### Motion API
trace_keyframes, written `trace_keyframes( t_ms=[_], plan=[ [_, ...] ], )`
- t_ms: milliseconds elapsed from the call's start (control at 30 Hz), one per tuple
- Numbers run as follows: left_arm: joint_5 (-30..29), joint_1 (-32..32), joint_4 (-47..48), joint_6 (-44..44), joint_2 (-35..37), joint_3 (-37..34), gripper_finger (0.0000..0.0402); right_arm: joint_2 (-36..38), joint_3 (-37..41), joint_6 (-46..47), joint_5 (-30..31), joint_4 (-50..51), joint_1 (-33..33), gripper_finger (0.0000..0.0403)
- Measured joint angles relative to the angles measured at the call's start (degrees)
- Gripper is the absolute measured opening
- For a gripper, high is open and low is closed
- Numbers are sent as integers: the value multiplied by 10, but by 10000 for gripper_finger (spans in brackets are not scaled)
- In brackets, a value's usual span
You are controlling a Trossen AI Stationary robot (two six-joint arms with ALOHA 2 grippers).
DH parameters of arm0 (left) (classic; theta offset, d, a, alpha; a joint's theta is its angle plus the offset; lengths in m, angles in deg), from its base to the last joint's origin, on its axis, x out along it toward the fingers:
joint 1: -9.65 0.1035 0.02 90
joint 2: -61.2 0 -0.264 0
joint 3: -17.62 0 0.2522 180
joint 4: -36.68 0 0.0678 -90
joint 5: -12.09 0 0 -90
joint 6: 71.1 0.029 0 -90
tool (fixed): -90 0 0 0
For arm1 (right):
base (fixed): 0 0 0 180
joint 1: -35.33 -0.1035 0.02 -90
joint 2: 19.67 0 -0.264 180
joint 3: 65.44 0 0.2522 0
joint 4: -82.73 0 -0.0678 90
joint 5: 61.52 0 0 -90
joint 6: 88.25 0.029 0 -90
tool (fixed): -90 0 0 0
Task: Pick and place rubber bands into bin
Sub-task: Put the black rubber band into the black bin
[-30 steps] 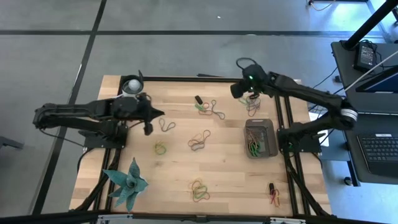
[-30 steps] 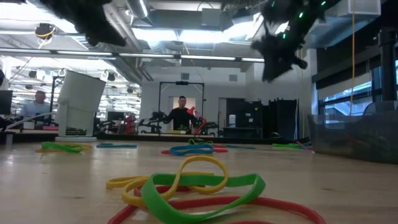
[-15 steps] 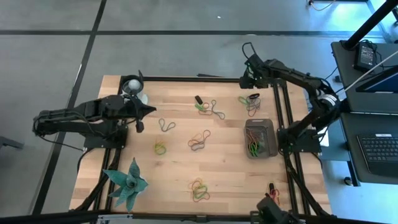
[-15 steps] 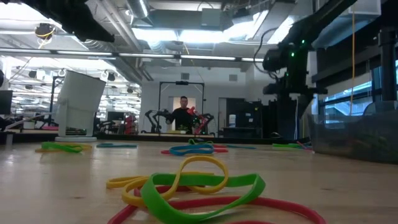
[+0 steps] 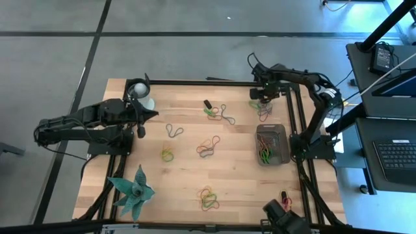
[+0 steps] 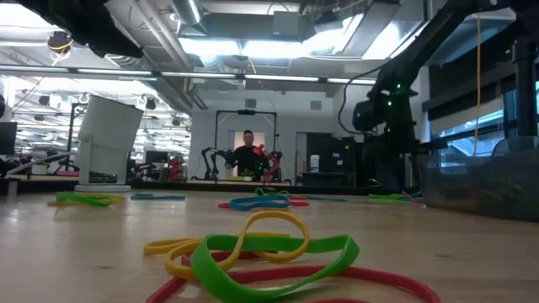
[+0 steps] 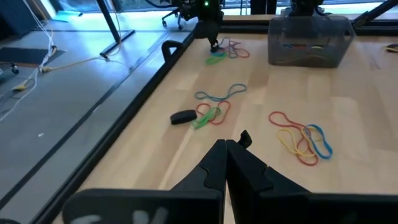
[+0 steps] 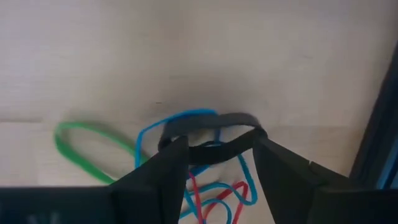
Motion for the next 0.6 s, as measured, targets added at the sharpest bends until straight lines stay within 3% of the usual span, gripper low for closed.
trace_keyframes(
  t_ms=[233, 500, 600],
  plan=[
    [8, 0, 1, -4, 0, 0, 3, -30, 0, -41, 1, -3, 0, 141],
    [7, 0, 0, -61, -4, 0, 3, -34, 0, -104, 2, -1, 0, 15],
    [7, -1, 0, -103, -11, 0, 3, -27, 0, -128, 2, 10, 0, 11]
  ],
)
